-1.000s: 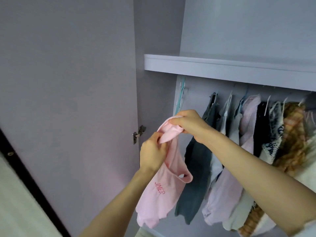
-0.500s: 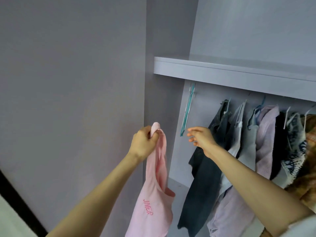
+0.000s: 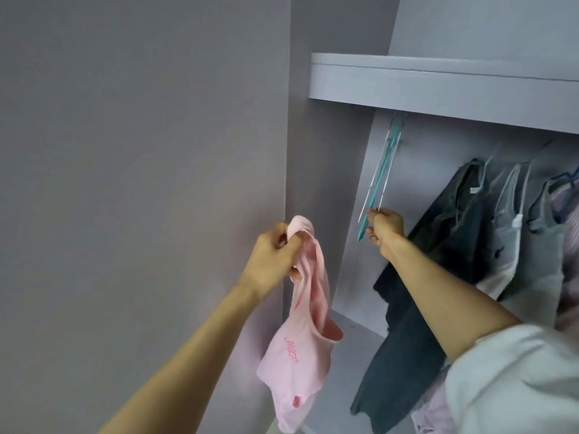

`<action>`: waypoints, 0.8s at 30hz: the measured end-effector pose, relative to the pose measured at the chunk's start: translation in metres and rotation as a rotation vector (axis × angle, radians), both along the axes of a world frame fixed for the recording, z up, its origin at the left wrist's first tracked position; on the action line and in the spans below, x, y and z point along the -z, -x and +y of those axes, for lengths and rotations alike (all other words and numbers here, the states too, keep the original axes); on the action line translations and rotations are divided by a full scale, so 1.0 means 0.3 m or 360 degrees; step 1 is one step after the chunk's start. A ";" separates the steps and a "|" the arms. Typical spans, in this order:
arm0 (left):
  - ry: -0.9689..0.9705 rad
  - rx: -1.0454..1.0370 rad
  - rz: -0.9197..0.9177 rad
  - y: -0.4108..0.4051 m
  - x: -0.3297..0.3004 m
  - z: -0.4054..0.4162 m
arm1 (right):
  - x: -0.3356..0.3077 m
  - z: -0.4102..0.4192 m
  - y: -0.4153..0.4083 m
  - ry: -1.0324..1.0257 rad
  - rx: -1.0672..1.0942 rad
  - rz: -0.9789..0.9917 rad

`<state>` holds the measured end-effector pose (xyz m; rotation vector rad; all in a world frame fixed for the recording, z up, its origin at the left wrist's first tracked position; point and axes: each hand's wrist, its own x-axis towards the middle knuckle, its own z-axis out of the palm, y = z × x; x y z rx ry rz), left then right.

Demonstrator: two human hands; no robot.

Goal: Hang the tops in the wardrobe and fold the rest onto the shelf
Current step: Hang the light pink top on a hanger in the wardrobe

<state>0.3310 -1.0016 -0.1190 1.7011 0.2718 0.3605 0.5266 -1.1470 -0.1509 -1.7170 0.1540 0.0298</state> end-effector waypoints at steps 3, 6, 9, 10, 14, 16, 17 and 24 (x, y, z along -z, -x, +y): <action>0.0013 -0.0006 0.0015 -0.002 0.001 0.016 | 0.010 0.028 -0.018 0.0004 0.0102 -0.0048; -0.0065 -0.0017 0.0019 0.006 -0.013 0.026 | 0.001 0.035 0.005 -0.0001 0.0248 -0.0138; -0.0216 -0.0069 -0.0003 0.012 -0.017 0.027 | -0.011 0.010 0.016 -0.0006 0.0306 -0.0208; -0.0245 -0.0089 -0.0017 0.012 -0.017 0.025 | -0.024 -0.005 0.022 0.0003 0.0305 -0.0218; -0.0327 -0.0106 -0.0064 0.012 -0.005 0.004 | -0.072 -0.075 0.048 -0.0007 0.0312 -0.0240; -0.0390 -0.0120 -0.0077 0.019 0.006 -0.006 | -0.085 -0.104 0.071 -0.0026 0.0299 -0.0267; -0.0415 -0.0132 -0.0088 0.024 0.010 -0.011 | -0.092 -0.117 0.082 -0.0029 0.0285 -0.0284; -0.0402 -0.0129 -0.0224 0.101 0.019 -0.073 | -0.080 -0.210 0.266 -0.0178 -0.0009 -0.0110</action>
